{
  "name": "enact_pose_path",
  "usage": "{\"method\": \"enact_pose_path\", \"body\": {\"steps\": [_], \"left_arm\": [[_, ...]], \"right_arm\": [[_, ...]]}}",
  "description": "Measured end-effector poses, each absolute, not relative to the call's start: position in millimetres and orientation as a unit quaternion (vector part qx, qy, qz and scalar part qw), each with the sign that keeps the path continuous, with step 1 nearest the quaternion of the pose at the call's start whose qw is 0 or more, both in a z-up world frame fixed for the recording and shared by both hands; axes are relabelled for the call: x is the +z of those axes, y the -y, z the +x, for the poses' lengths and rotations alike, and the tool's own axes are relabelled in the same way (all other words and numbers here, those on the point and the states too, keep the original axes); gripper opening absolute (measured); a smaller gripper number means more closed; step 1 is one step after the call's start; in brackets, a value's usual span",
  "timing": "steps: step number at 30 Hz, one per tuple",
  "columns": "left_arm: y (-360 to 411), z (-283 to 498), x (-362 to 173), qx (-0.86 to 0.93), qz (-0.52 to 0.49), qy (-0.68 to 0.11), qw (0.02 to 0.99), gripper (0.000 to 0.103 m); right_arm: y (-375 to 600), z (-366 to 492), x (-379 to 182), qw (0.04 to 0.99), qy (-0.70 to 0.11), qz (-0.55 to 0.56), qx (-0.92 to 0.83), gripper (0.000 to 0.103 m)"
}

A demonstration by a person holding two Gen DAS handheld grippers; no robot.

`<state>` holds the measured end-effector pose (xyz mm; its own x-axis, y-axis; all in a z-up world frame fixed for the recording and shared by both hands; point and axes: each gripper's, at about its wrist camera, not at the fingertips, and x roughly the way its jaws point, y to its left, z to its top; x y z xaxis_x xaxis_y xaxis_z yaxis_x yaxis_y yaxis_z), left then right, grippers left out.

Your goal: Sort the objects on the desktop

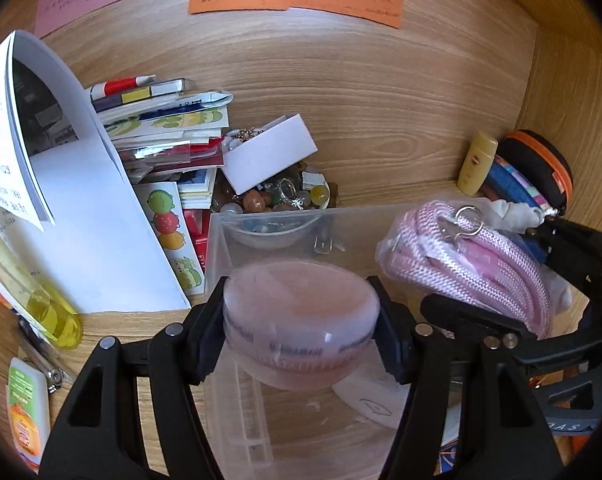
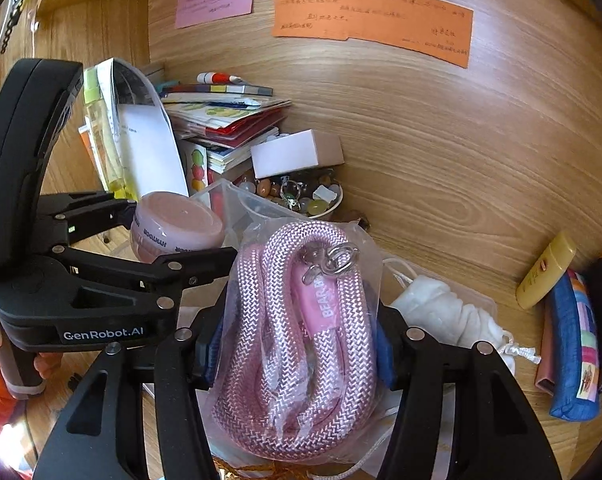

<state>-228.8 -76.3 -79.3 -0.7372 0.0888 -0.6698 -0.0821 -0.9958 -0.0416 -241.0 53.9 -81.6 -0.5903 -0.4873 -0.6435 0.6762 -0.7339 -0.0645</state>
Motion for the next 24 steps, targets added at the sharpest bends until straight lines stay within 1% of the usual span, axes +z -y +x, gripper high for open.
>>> {"method": "enact_pose_path", "body": {"steps": [8,10,15,18,20,23,24], "left_arm": [[77.8,-227.1,-79.7,0.933,-0.358,0.006,0.046,0.064],[77.2,-227.0,-79.4,0.932,-0.358,0.006,0.045,0.064],[84.1,-220.8,-74.8,0.932,-0.359,0.020,0.047,0.065],[84.4,-216.3,-69.4,0.934,-0.353,0.023,0.046,0.069],[83.6,-210.8,-64.7,0.938,-0.344,0.021,0.043,0.073],[81.5,-201.0,-57.7,0.941,-0.334,0.015,0.043,0.074],[80.9,-197.6,-55.4,0.943,-0.331,0.013,0.043,0.075]], "right_arm": [[-53.2,-239.3,-81.4,0.329,-0.155,0.305,-0.880,0.060],[-53.0,-238.3,-80.7,0.332,-0.156,0.306,-0.878,0.062],[-57.9,-234.9,-75.6,0.338,-0.149,0.306,-0.877,0.066],[-63.8,-231.8,-69.3,0.338,-0.136,0.299,-0.882,0.071],[-68.5,-227.6,-64.2,0.336,-0.128,0.294,-0.886,0.072],[-76.2,-220.3,-57.5,0.333,-0.120,0.286,-0.891,0.077],[-79.4,-217.1,-55.0,0.330,-0.117,0.281,-0.894,0.081]]}}
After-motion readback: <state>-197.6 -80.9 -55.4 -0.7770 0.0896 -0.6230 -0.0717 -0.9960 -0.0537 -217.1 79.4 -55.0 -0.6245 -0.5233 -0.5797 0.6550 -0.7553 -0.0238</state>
